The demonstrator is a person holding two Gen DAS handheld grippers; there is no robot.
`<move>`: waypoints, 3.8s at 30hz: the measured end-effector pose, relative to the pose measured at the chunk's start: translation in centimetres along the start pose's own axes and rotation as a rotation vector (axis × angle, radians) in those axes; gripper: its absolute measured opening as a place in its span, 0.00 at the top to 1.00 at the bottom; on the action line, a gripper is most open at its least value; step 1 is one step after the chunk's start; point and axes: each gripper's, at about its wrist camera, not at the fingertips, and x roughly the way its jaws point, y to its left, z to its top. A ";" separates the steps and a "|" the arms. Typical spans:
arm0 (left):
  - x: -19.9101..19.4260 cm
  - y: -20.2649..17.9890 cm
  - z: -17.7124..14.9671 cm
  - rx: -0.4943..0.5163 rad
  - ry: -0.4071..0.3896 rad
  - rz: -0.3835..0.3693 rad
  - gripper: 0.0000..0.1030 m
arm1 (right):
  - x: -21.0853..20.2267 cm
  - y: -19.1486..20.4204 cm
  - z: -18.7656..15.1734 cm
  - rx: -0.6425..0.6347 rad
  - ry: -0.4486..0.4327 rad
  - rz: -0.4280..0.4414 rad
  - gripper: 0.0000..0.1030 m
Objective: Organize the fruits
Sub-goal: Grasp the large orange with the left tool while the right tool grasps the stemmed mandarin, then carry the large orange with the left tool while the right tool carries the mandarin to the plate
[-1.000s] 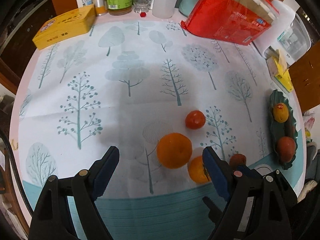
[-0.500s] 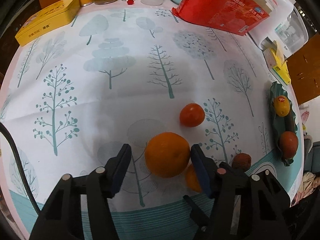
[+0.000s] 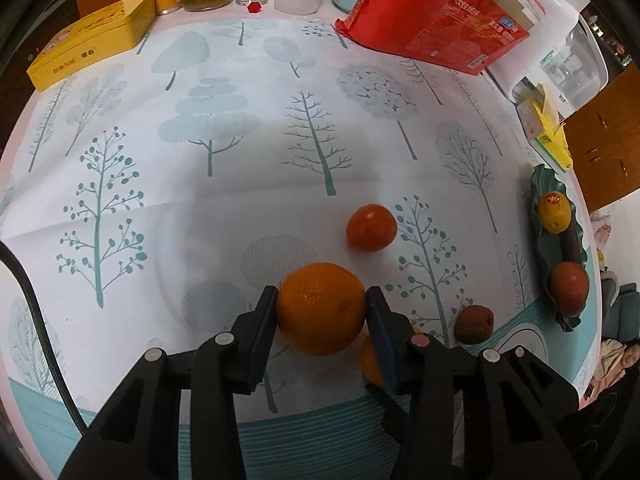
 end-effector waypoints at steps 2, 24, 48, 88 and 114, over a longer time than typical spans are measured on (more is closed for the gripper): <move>-0.4 0.2 -0.3 -0.006 -0.007 -0.003 0.59 | -0.2 -0.1 0.0 0.006 0.003 0.004 0.64; -5.9 -1.1 -10.4 -0.076 -0.014 0.037 0.59 | -7.8 2.5 -7.0 0.071 0.042 0.110 0.66; -6.9 -17.1 -16.5 0.066 0.040 0.024 0.59 | -16.2 -10.0 -15.7 0.283 0.092 0.000 0.81; -8.0 -15.2 -15.8 -0.032 0.003 0.122 0.59 | -12.7 -10.0 -15.1 0.247 0.185 0.226 0.59; -6.7 -27.5 -8.3 0.058 -0.117 0.083 0.58 | -17.5 -23.6 -14.3 0.296 0.060 0.123 0.65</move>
